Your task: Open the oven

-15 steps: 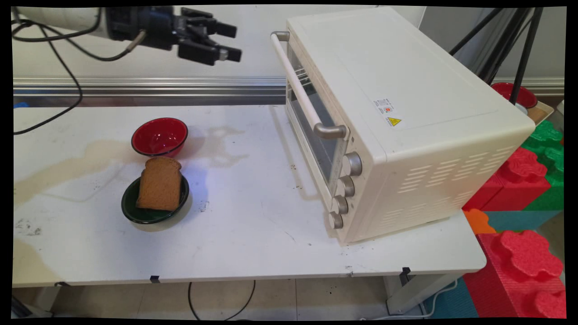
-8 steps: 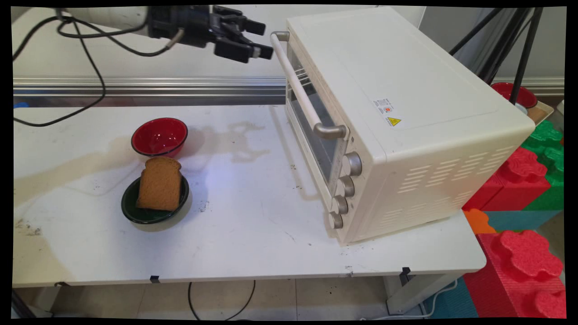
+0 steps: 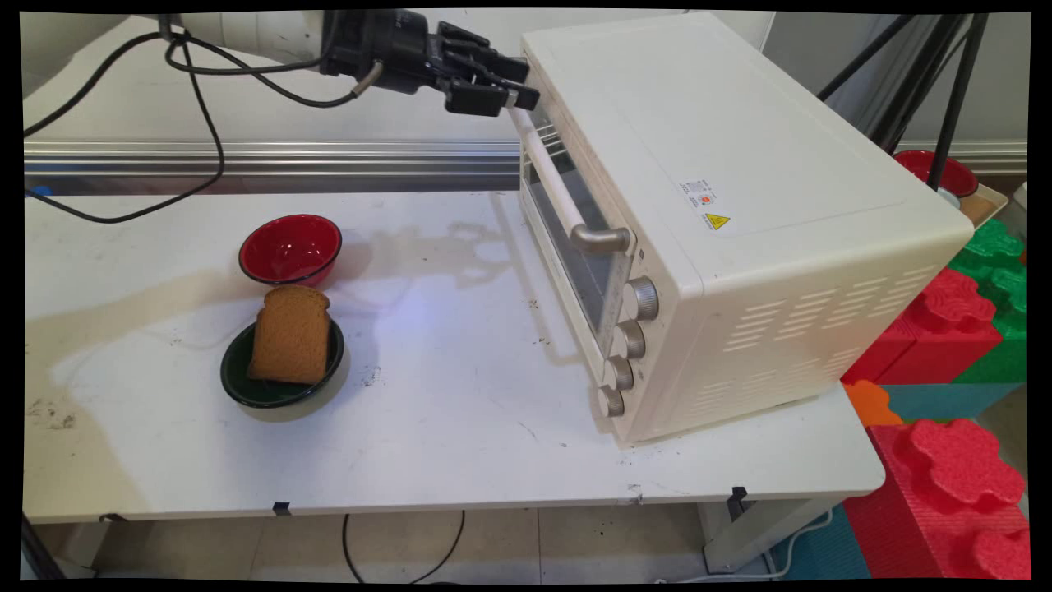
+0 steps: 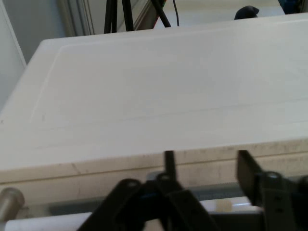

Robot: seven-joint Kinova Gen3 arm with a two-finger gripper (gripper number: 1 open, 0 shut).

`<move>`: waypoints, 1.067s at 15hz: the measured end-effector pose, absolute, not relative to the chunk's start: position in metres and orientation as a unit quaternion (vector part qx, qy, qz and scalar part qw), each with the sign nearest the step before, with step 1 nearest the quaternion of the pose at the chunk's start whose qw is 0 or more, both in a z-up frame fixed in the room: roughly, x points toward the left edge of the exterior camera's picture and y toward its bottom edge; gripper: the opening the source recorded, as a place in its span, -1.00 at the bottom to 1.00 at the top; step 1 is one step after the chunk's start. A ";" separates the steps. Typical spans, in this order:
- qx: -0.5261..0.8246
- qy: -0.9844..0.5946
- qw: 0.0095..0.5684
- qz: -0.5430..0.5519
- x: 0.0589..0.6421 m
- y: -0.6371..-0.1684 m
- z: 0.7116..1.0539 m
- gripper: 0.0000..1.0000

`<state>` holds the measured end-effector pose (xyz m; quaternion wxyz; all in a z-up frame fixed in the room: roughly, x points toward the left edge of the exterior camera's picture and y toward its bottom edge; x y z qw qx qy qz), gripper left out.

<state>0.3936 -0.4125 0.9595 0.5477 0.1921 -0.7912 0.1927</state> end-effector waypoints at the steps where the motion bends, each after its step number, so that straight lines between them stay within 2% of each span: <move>1: 0.191 -0.792 0.547 0.192 0.392 -0.414 0.959 -1.00; 16: 0.187 -0.810 0.525 0.184 0.369 -0.429 0.941 -1.00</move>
